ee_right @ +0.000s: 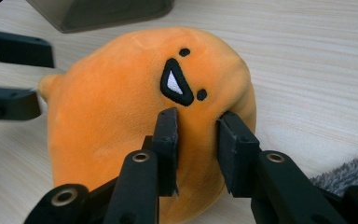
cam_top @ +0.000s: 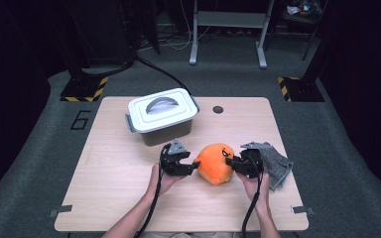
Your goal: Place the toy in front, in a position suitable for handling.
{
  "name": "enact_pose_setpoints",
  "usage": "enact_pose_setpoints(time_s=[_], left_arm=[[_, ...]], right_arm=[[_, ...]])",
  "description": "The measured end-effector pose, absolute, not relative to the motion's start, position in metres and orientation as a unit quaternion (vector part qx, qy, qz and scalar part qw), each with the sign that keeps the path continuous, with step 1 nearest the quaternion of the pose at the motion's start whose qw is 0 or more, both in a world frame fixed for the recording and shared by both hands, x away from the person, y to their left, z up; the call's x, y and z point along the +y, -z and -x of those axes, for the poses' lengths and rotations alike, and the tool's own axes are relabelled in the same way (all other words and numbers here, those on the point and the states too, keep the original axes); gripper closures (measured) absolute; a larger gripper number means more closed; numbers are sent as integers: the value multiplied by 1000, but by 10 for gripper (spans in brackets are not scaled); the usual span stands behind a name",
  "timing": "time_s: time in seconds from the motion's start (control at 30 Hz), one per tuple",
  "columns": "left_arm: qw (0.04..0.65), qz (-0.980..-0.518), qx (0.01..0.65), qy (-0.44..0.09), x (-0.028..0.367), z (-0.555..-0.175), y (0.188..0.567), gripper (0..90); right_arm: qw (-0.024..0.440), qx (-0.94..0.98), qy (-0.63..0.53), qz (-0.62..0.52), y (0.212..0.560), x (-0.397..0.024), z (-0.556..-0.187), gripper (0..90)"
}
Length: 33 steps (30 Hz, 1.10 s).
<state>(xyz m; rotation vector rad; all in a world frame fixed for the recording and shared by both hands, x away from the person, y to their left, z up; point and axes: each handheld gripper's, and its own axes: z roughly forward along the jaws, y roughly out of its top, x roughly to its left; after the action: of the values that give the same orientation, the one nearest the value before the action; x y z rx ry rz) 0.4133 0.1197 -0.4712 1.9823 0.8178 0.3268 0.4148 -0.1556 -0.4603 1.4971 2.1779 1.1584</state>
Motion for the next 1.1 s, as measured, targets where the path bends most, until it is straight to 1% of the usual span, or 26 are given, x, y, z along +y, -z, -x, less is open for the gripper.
enact_pose_setpoints(time_s=[0.07, 0.13, 0.33, 0.43, 0.53, 0.67, 0.77, 0.87, 0.9, 0.93, 0.97, 1.0, 1.03, 1.07, 1.1], left_arm=[[474, -801, 335, -148, 118, -400, 470, 377], [483, -797, 331, -150, 116, -386, 470, 371], [477, -810, 299, -163, 91, -360, 477, 366], [469, -820, 294, -148, 81, -361, 485, 356], [465, -818, 307, -142, 74, -368, 494, 323], [466, -815, 308, -156, 69, -371, 497, 290], [460, -817, 310, -157, 68, -375, 499, 295], [452, -821, 308, -163, 68, -377, 500, 347], [448, -825, 306, -162, 68, -378, 500, 379], [449, -823, 308, -161, 68, -378, 501, 467], [450, -824, 305, -161, 69, -379, 502, 467], [449, -826, 302, -157, 71, -381, 502, 514], [453, -824, 304, -155, 72, -381, 503, 547], [452, -825, 301, -153, 73, -381, 503, 615], [453, -826, 300, -152, 74, -382, 503, 615]], right_arm=[[130, 747, -397, -516, 460, -154, -416, 696], [133, 748, -395, -517, 459, -153, -416, 695], [136, 747, -389, -522, 458, -151, -418, 689], [137, 747, -388, -522, 458, -150, -419, 685], [134, 746, -389, -523, 459, -150, -420, 675], [133, 743, -387, -529, 459, -148, -419, 672], [131, 745, -386, -528, 459, -147, -420, 672], [133, 746, -385, -526, 460, -146, -419, 671], [133, 746, -385, -526, 460, -146, -419, 670], [131, 748, -386, -524, 460, -146, -420, 665], [131, 748, -386, -524, 460, -146, -420, 665], [131, 749, -387, -522, 460, -146, -420, 656], [128, 752, -388, -518, 460, -147, -420, 636], [129, 754, -391, -511, 458, -148, -420, 569], [129, 754, -391, -511, 458, -148, -420, 569]])
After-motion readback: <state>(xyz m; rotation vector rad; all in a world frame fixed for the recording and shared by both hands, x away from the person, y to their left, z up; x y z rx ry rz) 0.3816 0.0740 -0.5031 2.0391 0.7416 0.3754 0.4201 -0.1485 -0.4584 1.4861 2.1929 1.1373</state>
